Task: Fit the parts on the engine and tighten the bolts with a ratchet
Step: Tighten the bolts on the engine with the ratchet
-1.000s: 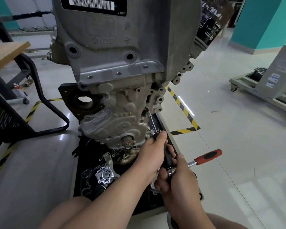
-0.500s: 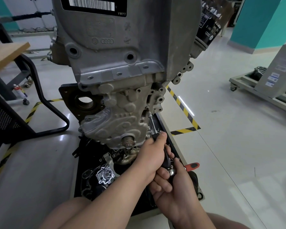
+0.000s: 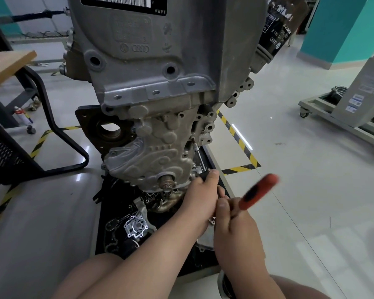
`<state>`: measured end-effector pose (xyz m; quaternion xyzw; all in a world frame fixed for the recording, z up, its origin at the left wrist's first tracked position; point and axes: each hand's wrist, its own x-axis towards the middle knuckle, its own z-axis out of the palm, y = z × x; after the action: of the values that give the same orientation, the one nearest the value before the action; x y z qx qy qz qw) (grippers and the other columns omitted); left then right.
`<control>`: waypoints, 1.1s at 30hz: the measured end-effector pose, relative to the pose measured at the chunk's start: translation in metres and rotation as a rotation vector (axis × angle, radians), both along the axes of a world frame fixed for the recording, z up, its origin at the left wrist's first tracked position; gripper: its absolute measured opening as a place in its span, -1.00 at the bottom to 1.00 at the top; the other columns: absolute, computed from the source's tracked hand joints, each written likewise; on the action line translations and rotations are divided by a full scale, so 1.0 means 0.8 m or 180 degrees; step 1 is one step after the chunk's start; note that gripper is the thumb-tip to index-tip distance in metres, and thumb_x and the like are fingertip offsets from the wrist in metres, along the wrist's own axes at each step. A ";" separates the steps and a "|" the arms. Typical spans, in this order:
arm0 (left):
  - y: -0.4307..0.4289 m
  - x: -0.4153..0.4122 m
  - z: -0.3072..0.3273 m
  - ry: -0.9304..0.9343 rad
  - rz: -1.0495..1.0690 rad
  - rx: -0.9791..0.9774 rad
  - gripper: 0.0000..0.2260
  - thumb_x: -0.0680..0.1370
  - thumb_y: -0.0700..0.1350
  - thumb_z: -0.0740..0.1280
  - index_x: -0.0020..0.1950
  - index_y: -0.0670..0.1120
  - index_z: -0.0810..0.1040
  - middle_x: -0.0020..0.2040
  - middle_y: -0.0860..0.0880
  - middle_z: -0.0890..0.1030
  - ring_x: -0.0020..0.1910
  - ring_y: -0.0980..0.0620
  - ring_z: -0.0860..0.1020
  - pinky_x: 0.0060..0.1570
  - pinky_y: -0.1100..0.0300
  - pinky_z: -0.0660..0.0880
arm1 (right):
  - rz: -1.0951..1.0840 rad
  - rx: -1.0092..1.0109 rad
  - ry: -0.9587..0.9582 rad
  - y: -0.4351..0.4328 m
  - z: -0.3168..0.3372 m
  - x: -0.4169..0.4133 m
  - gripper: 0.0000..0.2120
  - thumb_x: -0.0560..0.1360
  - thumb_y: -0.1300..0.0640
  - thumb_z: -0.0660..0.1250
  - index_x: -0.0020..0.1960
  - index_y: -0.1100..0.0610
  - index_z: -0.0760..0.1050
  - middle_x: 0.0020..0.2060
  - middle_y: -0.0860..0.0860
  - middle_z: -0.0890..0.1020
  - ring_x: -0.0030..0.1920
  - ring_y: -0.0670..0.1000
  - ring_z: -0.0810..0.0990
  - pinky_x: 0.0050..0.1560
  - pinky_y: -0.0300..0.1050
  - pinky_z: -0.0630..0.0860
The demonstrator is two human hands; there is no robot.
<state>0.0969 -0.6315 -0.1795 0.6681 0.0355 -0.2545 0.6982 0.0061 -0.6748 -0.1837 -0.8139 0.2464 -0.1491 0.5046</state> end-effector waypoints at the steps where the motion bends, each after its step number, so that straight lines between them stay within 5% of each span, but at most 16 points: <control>1: 0.000 0.001 0.001 0.0045 -0.0017 -0.0010 -0.68 0.62 0.06 0.20 -0.20 -0.14 0.47 -0.54 0.05 0.48 -0.53 0.06 0.46 -0.40 0.26 0.43 | 0.0171 -0.0397 0.0110 -0.003 -0.002 -0.001 -0.53 0.46 -0.27 -0.10 0.06 -0.08 0.46 -0.36 -0.14 0.54 -0.32 -0.12 0.52 -0.34 -0.19 0.37; 3: 0.002 0.001 0.001 0.0088 -0.0001 -0.0025 -0.64 0.62 0.05 0.21 -0.30 -0.14 0.41 -0.55 0.04 0.47 -0.58 0.07 0.45 -0.49 0.32 0.40 | 0.0230 -0.0714 0.0213 -0.008 -0.005 0.000 -0.43 0.45 -0.28 -0.14 0.23 -0.06 0.43 -0.35 -0.18 0.52 -0.33 -0.21 0.48 -0.34 -0.26 0.33; 6: 0.002 0.000 0.002 0.0069 0.0019 -0.0018 -0.58 0.61 0.03 0.22 -0.42 -0.09 0.44 -0.54 0.03 0.48 -0.58 0.07 0.45 -0.47 0.31 0.40 | 0.0168 -0.0747 0.0160 -0.005 -0.001 -0.001 -0.45 0.45 -0.29 -0.14 0.20 -0.05 0.42 -0.35 -0.20 0.50 -0.35 -0.25 0.45 -0.34 -0.27 0.34; 11: 0.003 -0.001 0.004 0.0091 0.0097 -0.0044 -0.68 0.61 0.06 0.24 -0.22 -0.14 0.44 -0.47 0.01 0.52 -0.40 -0.02 0.51 -0.12 0.02 0.48 | 0.0096 -0.0038 -0.0080 0.002 -0.004 -0.001 -0.65 0.55 -0.20 0.00 -0.11 0.00 0.42 -0.45 -0.12 0.54 -0.39 -0.13 0.53 -0.39 -0.22 0.40; 14: 0.004 0.000 0.005 0.0001 0.0132 0.0092 -0.65 0.60 0.08 0.25 -0.30 -0.10 0.46 -0.48 0.03 0.54 -0.35 -0.02 0.52 -0.08 0.03 0.50 | 0.0008 0.0707 -0.0338 0.007 -0.006 0.002 -0.60 0.58 -0.17 0.02 -0.23 0.03 0.45 -0.49 -0.12 0.49 -0.47 -0.14 0.44 -0.42 -0.28 0.34; 16: 0.006 -0.001 0.004 -0.0085 0.0143 0.0163 -0.58 0.60 0.08 0.25 -0.43 -0.05 0.48 -0.49 0.04 0.54 -0.39 0.00 0.52 -0.13 0.08 0.49 | 0.0005 0.1204 -0.0383 0.010 -0.006 0.001 -0.59 0.59 -0.16 0.05 -0.10 0.11 0.51 -0.46 -0.06 0.49 -0.44 -0.07 0.44 -0.42 -0.15 0.37; 18: 0.006 -0.001 0.003 -0.0152 0.0130 0.0212 -0.46 0.61 0.08 0.24 -0.57 -0.02 0.50 -0.51 0.03 0.53 -0.42 0.00 0.50 -0.16 0.11 0.47 | -0.0053 0.1526 -0.0373 0.012 -0.003 0.001 -0.69 0.62 -0.14 0.06 0.00 -0.07 0.54 -0.45 -0.02 0.52 -0.43 -0.04 0.48 -0.42 -0.09 0.42; 20: 0.006 -0.001 0.003 -0.0215 0.0122 0.0210 -0.43 0.61 0.07 0.22 -0.62 0.01 0.50 -0.52 0.03 0.53 -0.40 -0.02 0.50 -0.15 0.10 0.48 | -0.0100 0.1776 -0.0310 0.013 0.001 0.001 -0.64 0.64 -0.12 0.05 -0.11 -0.23 0.61 -0.48 -0.01 0.53 -0.49 -0.05 0.49 -0.49 -0.14 0.43; 24: 0.007 -0.002 0.003 -0.0241 0.0080 0.0195 -0.43 0.62 0.07 0.20 -0.61 0.04 0.51 -0.53 0.04 0.54 -0.33 -0.03 0.51 -0.10 0.05 0.49 | -0.0236 0.2112 -0.0201 0.014 0.005 0.000 -0.50 0.63 -0.15 0.06 -0.38 -0.21 0.60 -0.55 -0.02 0.54 -0.54 -0.06 0.49 -0.50 -0.16 0.43; 29: 0.007 -0.002 0.004 -0.0137 0.0062 0.0020 -0.42 0.63 0.03 0.19 -0.62 0.04 0.51 -0.56 -0.02 0.52 -0.58 -0.01 0.49 -0.40 0.25 0.46 | -0.0260 0.2982 -0.0332 0.014 0.000 0.004 -0.56 0.65 -0.15 0.02 0.05 0.05 0.61 -0.50 0.09 0.45 -0.60 0.03 0.31 -0.53 -0.17 0.34; 33: 0.007 -0.001 0.002 -0.0177 0.0022 0.0003 -0.44 0.61 0.05 0.20 -0.61 0.04 0.51 -0.53 -0.05 0.53 -0.56 -0.03 0.48 -0.36 0.20 0.44 | -0.0199 0.3500 -0.0403 0.012 -0.001 0.006 -0.57 0.66 -0.12 0.02 0.03 0.04 0.62 -0.51 0.09 0.40 -0.62 0.01 0.23 -0.55 -0.17 0.32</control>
<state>0.0963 -0.6257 -0.1778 0.6751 0.0184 -0.2334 0.6996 0.0107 -0.6652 -0.1843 -0.4124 0.2811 -0.0620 0.8643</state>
